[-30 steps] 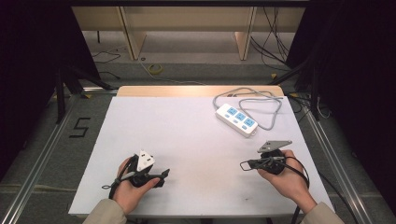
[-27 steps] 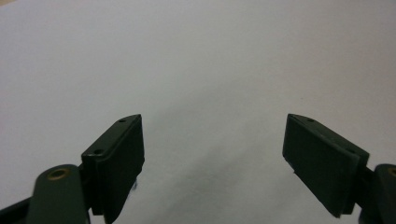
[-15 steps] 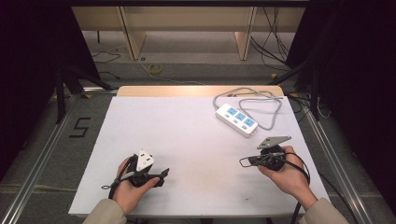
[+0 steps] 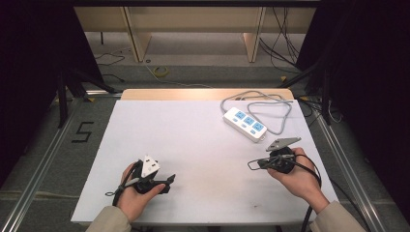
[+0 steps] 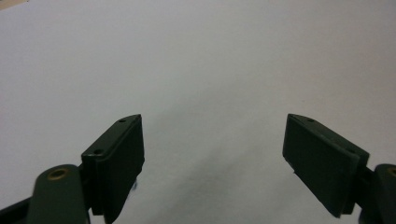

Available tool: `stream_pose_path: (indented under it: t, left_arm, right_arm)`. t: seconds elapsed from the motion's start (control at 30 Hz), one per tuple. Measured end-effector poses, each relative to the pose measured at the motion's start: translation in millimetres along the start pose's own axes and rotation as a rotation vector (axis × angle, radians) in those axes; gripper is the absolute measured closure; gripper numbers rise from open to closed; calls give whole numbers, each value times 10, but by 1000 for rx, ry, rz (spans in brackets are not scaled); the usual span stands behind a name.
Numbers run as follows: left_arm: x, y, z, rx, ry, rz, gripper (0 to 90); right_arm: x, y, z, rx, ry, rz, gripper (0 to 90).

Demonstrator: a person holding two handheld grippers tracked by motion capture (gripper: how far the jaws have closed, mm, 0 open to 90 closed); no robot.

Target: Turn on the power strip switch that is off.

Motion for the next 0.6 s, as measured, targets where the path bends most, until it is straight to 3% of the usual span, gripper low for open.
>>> stream_pose_path:
  t: [0.6]
  left_arm:
    - [-2, 2, 2, -1, 1, -3, 206]
  right_arm:
    - [-2, -52, -88, -1, 15, 13, 900]
Point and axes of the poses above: each handheld gripper's, and its own axes: x roughly backward along the jaws, z roughly out of its underside, y roughly to its left, the point moved 7 cm from there along -x, roughly forward along the jaws, and after that the axes turned 12 degrees about -x, right-handed, at the moved point
